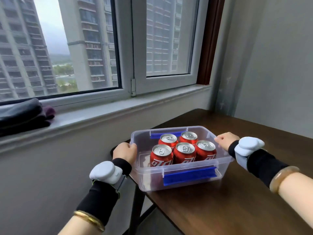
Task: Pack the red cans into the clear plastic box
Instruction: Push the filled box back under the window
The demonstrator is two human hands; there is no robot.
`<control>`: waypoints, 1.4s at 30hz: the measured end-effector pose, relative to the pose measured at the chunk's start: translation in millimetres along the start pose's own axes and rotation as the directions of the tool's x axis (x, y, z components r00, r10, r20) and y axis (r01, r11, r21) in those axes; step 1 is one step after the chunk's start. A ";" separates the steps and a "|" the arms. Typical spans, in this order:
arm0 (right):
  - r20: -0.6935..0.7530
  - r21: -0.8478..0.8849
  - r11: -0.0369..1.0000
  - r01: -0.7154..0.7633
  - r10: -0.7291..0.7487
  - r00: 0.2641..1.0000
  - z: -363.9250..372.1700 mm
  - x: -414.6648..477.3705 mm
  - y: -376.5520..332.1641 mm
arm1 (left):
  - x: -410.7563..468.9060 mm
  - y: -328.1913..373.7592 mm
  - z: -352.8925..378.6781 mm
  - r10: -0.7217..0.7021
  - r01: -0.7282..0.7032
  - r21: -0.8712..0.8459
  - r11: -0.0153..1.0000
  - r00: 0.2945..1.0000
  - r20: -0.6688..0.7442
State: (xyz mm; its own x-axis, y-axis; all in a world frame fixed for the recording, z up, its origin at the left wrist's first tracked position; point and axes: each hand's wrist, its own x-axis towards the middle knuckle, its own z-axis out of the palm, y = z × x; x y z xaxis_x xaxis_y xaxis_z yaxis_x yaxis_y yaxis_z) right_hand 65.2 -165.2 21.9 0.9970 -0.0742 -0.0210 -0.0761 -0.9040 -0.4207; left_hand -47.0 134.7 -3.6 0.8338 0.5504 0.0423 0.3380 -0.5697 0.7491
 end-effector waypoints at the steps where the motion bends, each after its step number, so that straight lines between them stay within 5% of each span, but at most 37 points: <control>1: 0.006 0.013 1.000 0.007 -0.007 1.000 1.2 5.5 -2.7 | 0.8 -1.0 0.4 -0.002 0.002 -0.018 1.000 1.000 -0.015; 17: 0.082 0.150 0.961 0.233 -0.247 0.965 26.3 81.2 -88.0 | 15.0 -16.8 4.2 -0.192 0.066 -0.356 0.932 0.924 -0.330; 42: 0.082 0.213 0.933 0.289 -0.312 0.947 53.7 129.2 -141.0 | 70.0 -30.2 -7.2 -0.271 0.167 -0.294 0.941 0.891 -0.364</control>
State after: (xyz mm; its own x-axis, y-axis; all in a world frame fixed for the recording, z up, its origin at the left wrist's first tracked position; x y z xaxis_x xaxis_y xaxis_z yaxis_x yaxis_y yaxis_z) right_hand 205.4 -24.8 29.8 0.9685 0.2464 0.0366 0.2197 -0.7756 -0.5918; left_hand -2.0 194.8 -18.5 0.4921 0.8673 0.0754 0.3289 -0.2653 0.9063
